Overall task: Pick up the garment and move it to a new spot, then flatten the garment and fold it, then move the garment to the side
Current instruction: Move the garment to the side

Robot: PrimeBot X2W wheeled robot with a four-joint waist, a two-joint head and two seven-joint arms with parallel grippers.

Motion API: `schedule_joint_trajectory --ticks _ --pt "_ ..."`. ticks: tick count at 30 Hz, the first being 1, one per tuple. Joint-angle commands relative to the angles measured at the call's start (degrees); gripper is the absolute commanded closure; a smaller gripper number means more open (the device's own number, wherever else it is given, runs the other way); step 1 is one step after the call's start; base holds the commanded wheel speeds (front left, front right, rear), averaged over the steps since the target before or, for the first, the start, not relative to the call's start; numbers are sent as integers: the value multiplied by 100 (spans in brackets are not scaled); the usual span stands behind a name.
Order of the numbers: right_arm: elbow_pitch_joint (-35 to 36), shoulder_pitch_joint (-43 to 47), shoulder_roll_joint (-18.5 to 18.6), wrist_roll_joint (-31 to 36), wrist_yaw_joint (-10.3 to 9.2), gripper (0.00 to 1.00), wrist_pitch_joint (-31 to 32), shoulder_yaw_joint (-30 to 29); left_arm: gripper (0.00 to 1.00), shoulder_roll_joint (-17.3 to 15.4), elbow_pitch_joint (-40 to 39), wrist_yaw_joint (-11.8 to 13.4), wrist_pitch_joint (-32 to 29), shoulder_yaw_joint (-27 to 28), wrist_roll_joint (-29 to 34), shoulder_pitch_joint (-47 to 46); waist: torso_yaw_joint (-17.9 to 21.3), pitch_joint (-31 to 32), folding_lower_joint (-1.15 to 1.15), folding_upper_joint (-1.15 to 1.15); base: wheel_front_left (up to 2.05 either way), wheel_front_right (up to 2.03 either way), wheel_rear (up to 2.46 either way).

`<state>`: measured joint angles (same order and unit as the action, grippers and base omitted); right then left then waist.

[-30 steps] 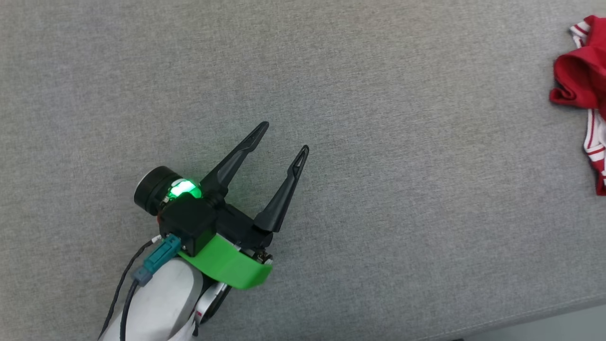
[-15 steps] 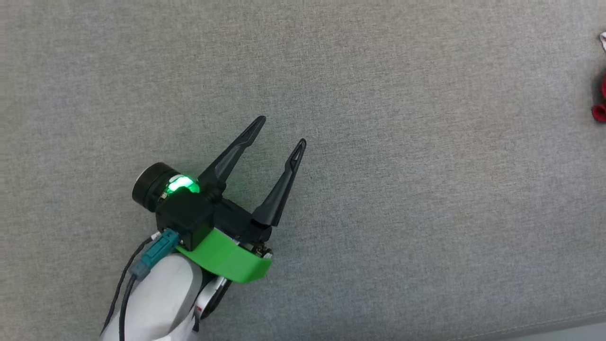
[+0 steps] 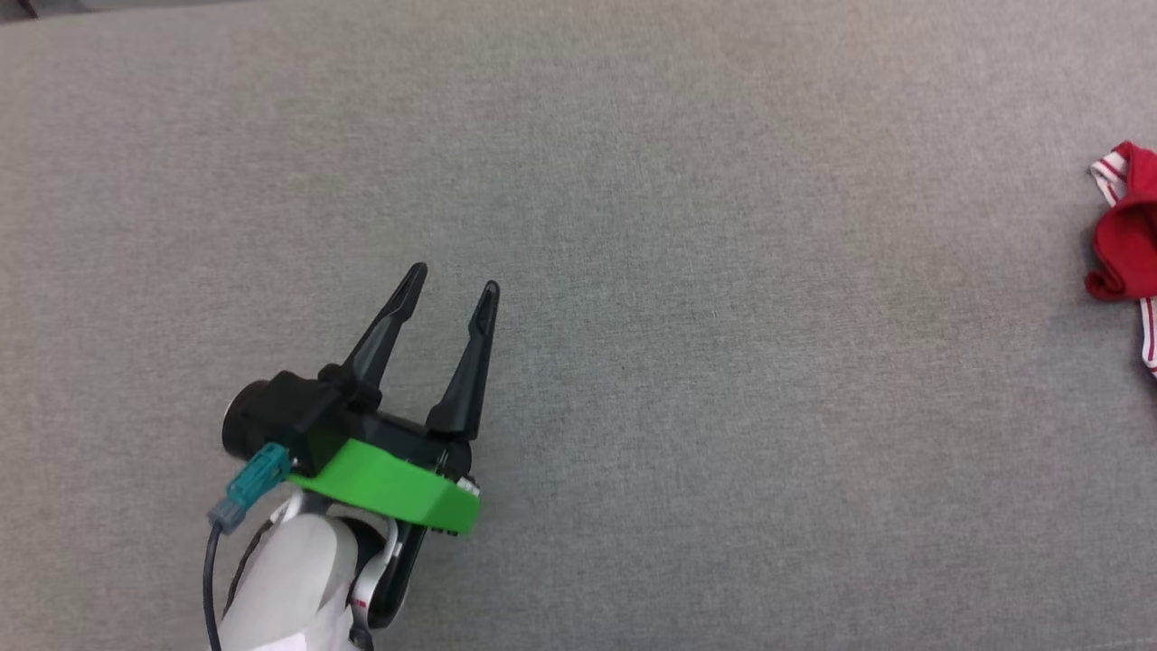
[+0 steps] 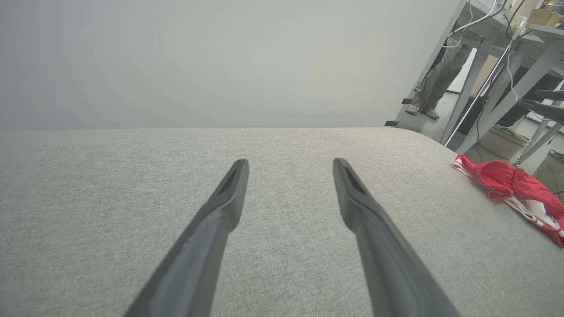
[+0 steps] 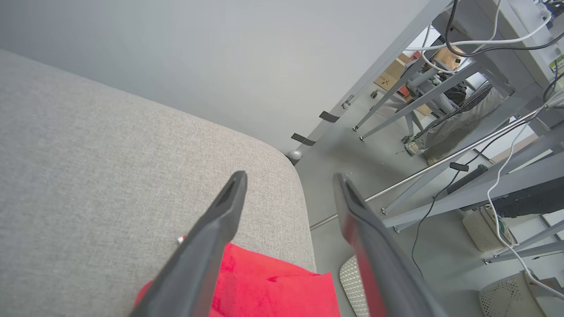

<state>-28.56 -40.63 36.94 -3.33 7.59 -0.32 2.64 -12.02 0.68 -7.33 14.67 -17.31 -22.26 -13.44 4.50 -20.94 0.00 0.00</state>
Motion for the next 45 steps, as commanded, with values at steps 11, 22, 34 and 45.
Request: schedule_joint_trajectory --ticks 11,22,34,45 --pt "2038 1895 -1858 -617 -10 0 -467 -691 0 316 376 -15 33 569 93 705 -823 1393 0 0 0 0 0" --pt "2752 3477 -3144 -598 -10 0 -1238 -760 0 485 510 -15 33 828 295 1016 -1052 1576 0 0 0 0 0" --pt "2526 3985 -3397 -608 -10 0 -1461 -563 0 590 427 -15 33 982 719 1210 -1059 1641 0 0 0 0 0" --pt "2583 3943 -3405 -690 -10 0 -1466 -515 0 671 387 -15 33 1034 805 1195 -1060 1648 0 0 0 0 0"
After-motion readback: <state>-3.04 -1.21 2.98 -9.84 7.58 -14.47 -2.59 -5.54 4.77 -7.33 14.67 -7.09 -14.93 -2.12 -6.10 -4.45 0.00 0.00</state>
